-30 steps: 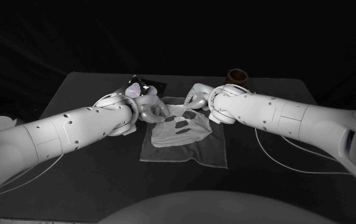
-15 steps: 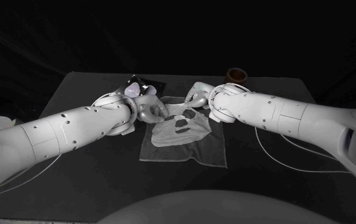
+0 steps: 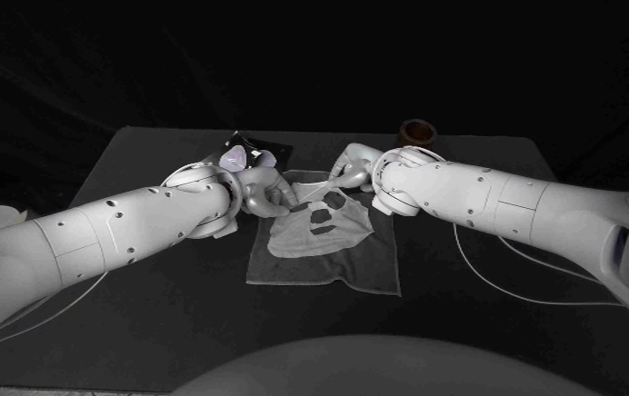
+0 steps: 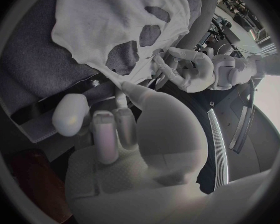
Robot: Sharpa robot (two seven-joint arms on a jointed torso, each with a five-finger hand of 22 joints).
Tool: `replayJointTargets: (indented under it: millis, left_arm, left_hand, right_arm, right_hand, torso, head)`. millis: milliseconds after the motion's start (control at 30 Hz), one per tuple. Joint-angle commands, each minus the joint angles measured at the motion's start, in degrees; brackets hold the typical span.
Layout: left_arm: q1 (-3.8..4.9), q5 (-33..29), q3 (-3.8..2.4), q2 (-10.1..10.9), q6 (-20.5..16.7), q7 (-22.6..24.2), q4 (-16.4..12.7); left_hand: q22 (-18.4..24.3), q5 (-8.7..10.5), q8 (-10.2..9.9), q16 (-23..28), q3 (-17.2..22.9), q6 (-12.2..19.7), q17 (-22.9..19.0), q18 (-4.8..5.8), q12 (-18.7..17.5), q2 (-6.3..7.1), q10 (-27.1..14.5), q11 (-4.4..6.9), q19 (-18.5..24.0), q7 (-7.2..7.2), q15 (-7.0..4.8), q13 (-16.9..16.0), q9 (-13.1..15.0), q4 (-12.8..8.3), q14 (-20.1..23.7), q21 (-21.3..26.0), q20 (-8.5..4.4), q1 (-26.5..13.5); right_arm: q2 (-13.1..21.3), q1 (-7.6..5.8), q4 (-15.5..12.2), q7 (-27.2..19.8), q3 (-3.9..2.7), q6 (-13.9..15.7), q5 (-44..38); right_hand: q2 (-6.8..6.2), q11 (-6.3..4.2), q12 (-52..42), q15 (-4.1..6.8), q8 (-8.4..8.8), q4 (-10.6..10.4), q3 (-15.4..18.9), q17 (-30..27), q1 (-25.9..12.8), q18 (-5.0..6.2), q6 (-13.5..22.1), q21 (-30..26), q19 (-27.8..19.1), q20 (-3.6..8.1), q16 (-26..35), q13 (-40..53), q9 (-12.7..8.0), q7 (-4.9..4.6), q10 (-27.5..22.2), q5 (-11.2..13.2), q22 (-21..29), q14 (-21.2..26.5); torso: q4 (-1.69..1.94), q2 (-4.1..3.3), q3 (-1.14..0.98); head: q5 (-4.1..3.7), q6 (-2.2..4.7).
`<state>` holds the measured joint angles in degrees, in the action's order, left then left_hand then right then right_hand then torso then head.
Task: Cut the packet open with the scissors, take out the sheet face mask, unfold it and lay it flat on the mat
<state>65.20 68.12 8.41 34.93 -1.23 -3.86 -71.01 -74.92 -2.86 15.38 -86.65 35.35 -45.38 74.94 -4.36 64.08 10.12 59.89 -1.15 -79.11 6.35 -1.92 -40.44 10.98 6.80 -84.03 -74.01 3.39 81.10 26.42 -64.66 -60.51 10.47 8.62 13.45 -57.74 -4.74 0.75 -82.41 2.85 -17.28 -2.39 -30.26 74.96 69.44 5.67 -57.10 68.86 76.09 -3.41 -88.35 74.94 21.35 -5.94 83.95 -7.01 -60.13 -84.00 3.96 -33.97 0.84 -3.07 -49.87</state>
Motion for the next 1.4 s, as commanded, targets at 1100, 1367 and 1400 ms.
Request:
replayJointTargets:
  millis: [1100, 1367, 1400]
  left_arm:
    - [-0.46, 0.8, 0.41, 0.2, 3.4, -1.7, -0.2]
    - [-0.46, 0.8, 0.41, 0.1, 3.4, -1.7, -0.3]
    - [-0.46, 0.8, 0.41, 0.1, 3.4, -1.7, -0.4]
  left_hand:
    - [-1.1, 0.09, 0.2, 0.1, 0.1, -0.2, 6.7, -0.26, 0.2, 0.07, 0.1, -0.20, 0.4, 0.60, -0.23, -0.2, 0.0, -0.1, -2.1, 0.1, 0.11, -0.8]
    - [-1.1, 0.09, 0.1, 0.1, 0.1, -0.2, 6.8, -0.23, 0.2, 0.09, 0.2, -0.22, 0.3, 0.63, -0.20, -0.3, 0.0, -0.1, -2.1, 0.0, 0.12, -0.8]
    - [-1.1, 0.09, 0.1, 0.1, 0.1, -0.2, 6.8, -0.23, 0.2, 0.09, 0.2, -0.22, 0.3, 0.63, -0.20, -0.3, 0.0, -0.1, -2.1, 0.0, 0.12, -0.8]
  right_arm:
    - [1.4, 0.15, -3.4, -8.4, -0.05, 7.3, -9.5]
    - [1.3, 0.51, -4.8, -9.2, -0.04, 9.1, -24.5]
    - [1.2, 0.63, -4.7, -8.8, -0.03, 9.5, -26.5]
  right_hand:
    - [-2.10, 0.75, 0.3, -0.39, -0.41, 4.5, -4.0, 12.4, -1.9, 0.15, 2.6, 0.0, 0.2, -0.10, -0.2, 7.7, 3.1, -0.51, 2.7, -0.3, -1.9, -5.4]
    - [-4.20, 1.19, -0.3, -0.89, 1.12, 4.8, -1.5, 13.0, -2.4, -0.11, 2.1, 1.0, 1.0, -0.69, -0.5, 8.2, 2.5, -0.88, 2.9, 3.1, -3.6, -5.5]
    - [-4.46, 1.19, -0.4, -0.90, 1.26, 4.7, -1.1, 13.1, -2.5, -0.15, 1.9, 1.2, 1.1, -0.72, -0.6, 8.3, 2.5, -0.86, 3.0, 3.7, -3.8, -5.5]
  torso:
    - [0.03, -0.03, 0.02]
    - [0.06, -0.01, 0.07]
    - [0.06, -0.02, 0.08]
  head:
    - [-0.04, -0.13]
    - [-0.06, -0.13]
    - [-0.06, -0.13]
